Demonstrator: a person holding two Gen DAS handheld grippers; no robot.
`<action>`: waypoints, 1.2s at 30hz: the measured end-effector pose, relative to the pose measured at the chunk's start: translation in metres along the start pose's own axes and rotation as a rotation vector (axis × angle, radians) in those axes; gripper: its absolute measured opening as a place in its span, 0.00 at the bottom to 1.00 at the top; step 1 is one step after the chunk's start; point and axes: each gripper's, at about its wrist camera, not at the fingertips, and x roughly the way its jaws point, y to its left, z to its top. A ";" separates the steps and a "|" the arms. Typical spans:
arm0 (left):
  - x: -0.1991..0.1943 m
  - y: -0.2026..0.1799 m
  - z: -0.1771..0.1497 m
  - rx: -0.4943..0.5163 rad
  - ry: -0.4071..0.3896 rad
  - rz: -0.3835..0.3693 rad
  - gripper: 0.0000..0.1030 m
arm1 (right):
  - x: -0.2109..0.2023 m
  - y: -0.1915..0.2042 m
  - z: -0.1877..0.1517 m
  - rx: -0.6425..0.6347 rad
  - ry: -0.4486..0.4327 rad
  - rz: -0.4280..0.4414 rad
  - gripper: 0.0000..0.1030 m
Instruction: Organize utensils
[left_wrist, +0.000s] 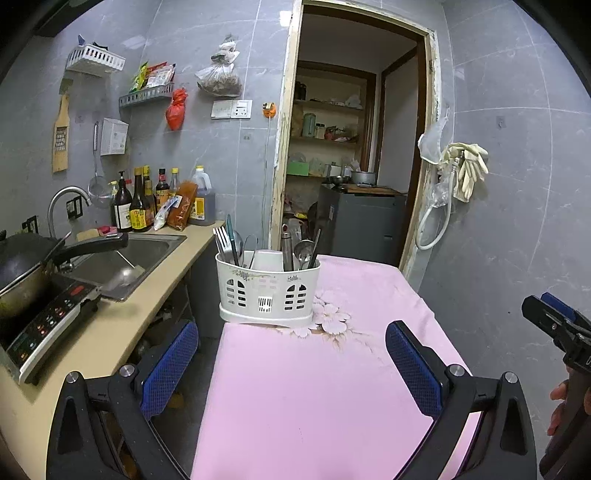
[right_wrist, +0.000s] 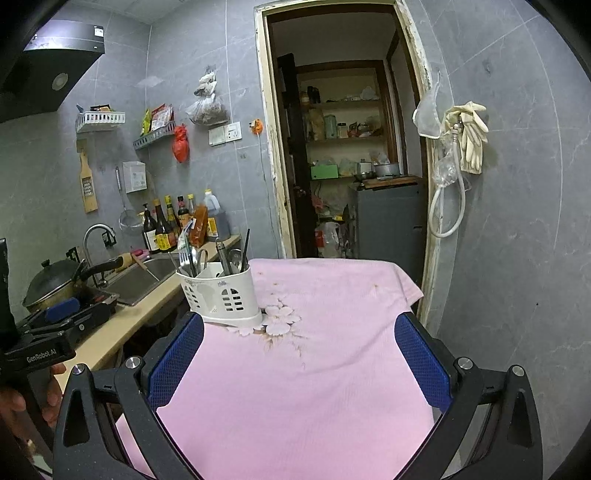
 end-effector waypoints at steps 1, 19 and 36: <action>0.000 0.000 -0.001 -0.001 0.002 0.001 0.99 | 0.000 0.000 0.000 0.001 0.001 0.002 0.99; -0.001 0.005 0.000 -0.009 0.002 0.012 0.99 | 0.006 0.007 0.000 -0.003 0.007 0.018 0.99; -0.002 0.003 0.000 -0.009 0.000 0.011 0.99 | 0.006 0.006 -0.001 -0.001 0.007 0.017 0.99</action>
